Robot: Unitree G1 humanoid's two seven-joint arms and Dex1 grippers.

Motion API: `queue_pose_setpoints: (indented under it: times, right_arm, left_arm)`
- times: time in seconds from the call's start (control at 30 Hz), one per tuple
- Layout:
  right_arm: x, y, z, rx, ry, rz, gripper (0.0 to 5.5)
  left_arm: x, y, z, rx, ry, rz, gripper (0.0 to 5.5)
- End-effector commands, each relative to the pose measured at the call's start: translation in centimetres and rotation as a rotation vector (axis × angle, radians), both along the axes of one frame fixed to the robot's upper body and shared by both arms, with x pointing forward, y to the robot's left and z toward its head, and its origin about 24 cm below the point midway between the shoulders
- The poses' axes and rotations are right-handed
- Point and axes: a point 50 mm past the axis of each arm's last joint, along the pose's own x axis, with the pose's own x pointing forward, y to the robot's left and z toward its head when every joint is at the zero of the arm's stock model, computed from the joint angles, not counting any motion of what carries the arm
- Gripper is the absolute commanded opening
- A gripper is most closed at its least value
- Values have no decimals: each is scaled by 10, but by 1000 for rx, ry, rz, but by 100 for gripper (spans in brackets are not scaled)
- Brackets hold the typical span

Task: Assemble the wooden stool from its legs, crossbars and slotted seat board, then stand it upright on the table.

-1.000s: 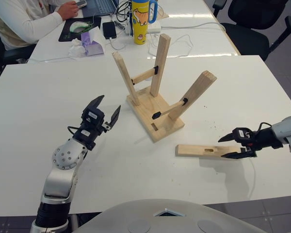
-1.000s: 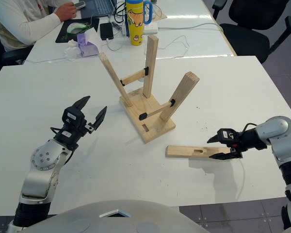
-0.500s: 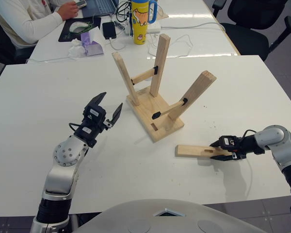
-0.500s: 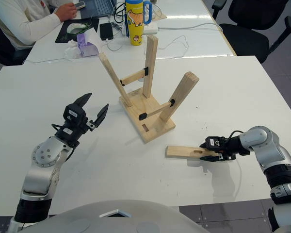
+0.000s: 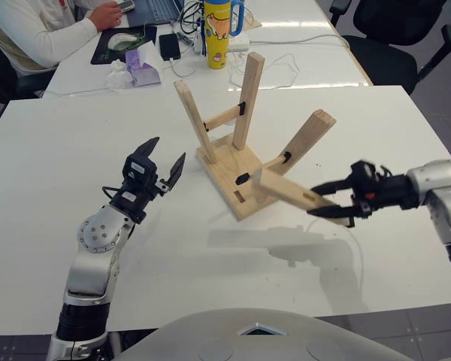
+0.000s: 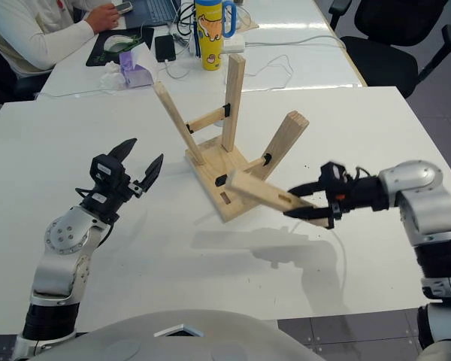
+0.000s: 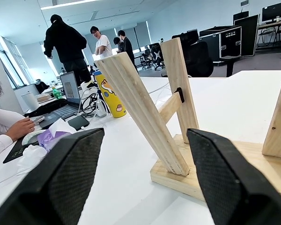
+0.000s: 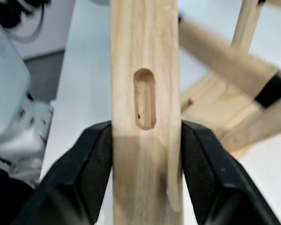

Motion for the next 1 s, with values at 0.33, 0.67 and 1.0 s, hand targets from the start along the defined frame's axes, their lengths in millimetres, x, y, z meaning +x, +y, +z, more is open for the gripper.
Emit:
queue_pose_setpoints:
  times: [0.33, 0.67, 1.0]
  right_arm:
    - [42, 123, 126, 290, -732, -284, 206]
    - [46, 145, 83, 118, -929, -160, 205]
    - [58, 148, 97, 352, -688, -357, 205]
  left_arm:
    - [12, -24, 88, -665, -62, -208, 326]
    - [14, -34, 121, -970, -35, -333, 326]
    - [22, -23, 99, -854, 12, -191, 326]
